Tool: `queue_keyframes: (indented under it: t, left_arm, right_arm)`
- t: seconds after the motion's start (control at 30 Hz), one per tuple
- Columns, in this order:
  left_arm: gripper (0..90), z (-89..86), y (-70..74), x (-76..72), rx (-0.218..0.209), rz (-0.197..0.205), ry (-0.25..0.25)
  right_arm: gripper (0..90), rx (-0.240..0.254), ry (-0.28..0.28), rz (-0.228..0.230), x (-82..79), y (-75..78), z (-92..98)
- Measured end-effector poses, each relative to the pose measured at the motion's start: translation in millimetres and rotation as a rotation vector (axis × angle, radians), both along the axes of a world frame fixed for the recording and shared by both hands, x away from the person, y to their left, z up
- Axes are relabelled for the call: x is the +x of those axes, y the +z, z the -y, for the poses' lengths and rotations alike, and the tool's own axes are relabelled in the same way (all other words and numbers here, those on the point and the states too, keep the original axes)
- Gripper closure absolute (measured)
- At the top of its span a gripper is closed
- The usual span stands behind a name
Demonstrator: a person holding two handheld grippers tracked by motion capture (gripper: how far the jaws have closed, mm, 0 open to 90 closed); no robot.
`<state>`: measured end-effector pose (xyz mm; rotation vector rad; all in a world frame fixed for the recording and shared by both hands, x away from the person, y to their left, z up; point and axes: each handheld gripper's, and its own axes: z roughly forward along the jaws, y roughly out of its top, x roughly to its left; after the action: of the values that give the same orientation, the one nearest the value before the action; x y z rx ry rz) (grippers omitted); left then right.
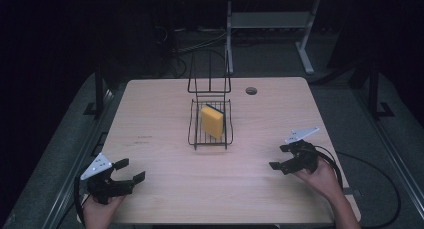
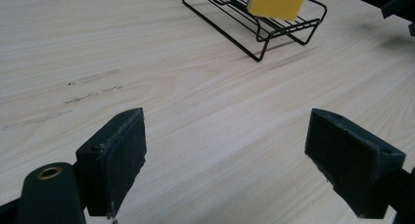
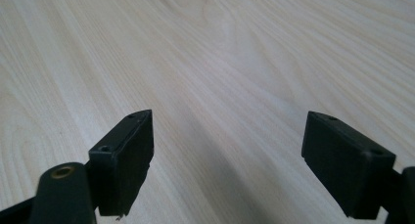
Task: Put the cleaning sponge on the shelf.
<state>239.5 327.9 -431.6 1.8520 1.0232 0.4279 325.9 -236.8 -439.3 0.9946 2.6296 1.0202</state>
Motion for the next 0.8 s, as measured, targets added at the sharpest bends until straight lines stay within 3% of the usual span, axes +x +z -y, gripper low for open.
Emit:
queue_keyframes:
  t: [0.8]
  left_arm:
    - [14.7, 1.6, -0.5, -0.5, -0.003, -0.005, -0.001]
  right_arm:
    - [19.1, 0.024, -0.033, 0.004, -24.7, -12.2, 16.6]
